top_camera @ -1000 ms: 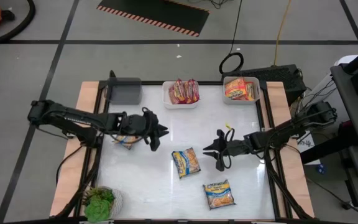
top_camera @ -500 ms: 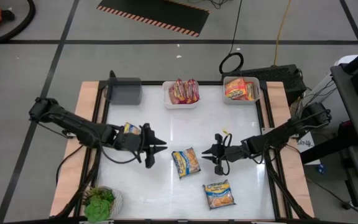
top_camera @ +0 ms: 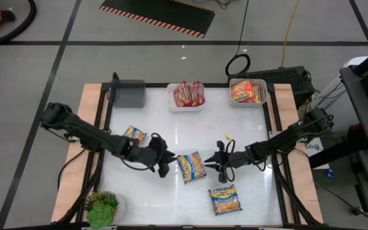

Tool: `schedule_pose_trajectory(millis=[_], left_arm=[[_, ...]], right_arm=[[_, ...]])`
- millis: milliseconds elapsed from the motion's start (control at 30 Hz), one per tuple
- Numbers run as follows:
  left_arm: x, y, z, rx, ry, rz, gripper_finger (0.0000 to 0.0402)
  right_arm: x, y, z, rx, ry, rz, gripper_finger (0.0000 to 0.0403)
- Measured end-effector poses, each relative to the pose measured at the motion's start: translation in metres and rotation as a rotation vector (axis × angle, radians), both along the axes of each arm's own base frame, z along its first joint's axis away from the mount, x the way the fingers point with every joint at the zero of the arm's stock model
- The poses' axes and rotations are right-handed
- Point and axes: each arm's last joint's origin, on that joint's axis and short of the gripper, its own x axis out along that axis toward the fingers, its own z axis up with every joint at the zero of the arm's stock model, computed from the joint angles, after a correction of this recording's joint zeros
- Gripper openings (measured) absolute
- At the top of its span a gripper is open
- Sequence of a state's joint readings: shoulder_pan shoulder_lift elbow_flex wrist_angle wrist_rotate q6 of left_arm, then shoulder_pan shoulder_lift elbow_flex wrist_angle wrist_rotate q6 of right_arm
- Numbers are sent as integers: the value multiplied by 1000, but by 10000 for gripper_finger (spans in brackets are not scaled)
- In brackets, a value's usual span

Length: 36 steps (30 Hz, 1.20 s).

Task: Sort Maruchan noodles
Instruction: Put the middle blue noodle pack into the black bin

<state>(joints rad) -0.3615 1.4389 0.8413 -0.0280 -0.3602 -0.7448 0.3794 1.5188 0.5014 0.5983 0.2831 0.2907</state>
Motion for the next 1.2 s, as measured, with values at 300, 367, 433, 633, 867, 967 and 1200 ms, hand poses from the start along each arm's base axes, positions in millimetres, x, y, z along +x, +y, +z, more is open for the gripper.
schedule_pose_trajectory(millis=[300, 367, 433, 633, 867, 967, 1200], left_arm=[[9, 0, -41, -65, 168, 119, 191], [12, 1, -50, -67, 191, 142, 205], [14, 2, -59, -77, 216, 166, 212], [21, 5, -80, -77, 278, 139, 214], [28, 2, -92, 173, 282, -46, 214], [30, 1, -98, 305, 280, -83, 214], [33, -2, -117, 528, 336, -189, 214]], right_arm=[[0, 1, 0, -5, -4, 9, 73], [0, 2, 0, -1, -4, 9, 73], [-1, 2, 0, -1, -3, 11, 73], [-3, 7, -1, 0, 8, 30, 73], [-8, 15, -3, -7, 33, 63, 73], [-9, 17, -4, 0, 44, 67, 73], [-14, 22, -6, 12, 78, 76, 73]])
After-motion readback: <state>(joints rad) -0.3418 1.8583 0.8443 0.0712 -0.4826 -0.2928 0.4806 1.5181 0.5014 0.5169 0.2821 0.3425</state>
